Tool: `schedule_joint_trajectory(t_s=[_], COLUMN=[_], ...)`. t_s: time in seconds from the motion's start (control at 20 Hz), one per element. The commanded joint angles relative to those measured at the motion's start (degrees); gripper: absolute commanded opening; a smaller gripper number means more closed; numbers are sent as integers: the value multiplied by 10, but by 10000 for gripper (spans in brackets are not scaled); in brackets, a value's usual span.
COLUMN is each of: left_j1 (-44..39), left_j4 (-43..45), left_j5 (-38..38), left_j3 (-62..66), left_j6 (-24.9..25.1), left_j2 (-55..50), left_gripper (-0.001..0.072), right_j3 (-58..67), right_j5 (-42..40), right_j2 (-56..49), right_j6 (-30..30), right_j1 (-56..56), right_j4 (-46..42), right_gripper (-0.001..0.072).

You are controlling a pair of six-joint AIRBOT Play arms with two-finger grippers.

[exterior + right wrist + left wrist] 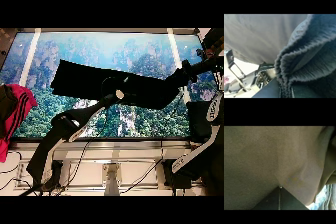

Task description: Fold the clothes and pants, and hang the long-sleeved shirts on hangers.

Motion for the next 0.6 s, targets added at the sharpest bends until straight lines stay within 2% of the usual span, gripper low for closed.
schedule_joint_trajectory(t_s=[0.0, 0.1, 0.2, 0.35, 0.55], left_j1=[10, 29, 63, 136, 243], left_j4=[1, 9, 76, 205, 366], left_j5=[-10, -10, -12, -54, -172], left_j3=[2, 2, 2, 2, 2], left_j6=[0, 43, 41, 2, -32], left_j2=[16, 54, 103, 180, 265], left_gripper=[2, 3, 2, 2, 3], right_j3=[1, 1, 1, 1, 0], right_j5=[-1, -1, 2, 11, 9], right_j2=[2, 7, 21, 41, 48], right_j6=[2, 2, 2, 14, 43], right_j1=[2, 4, 12, 42, 139], right_j4=[5, 14, 15, 14, 10], right_gripper=[16, 15, 15, 15, 15])
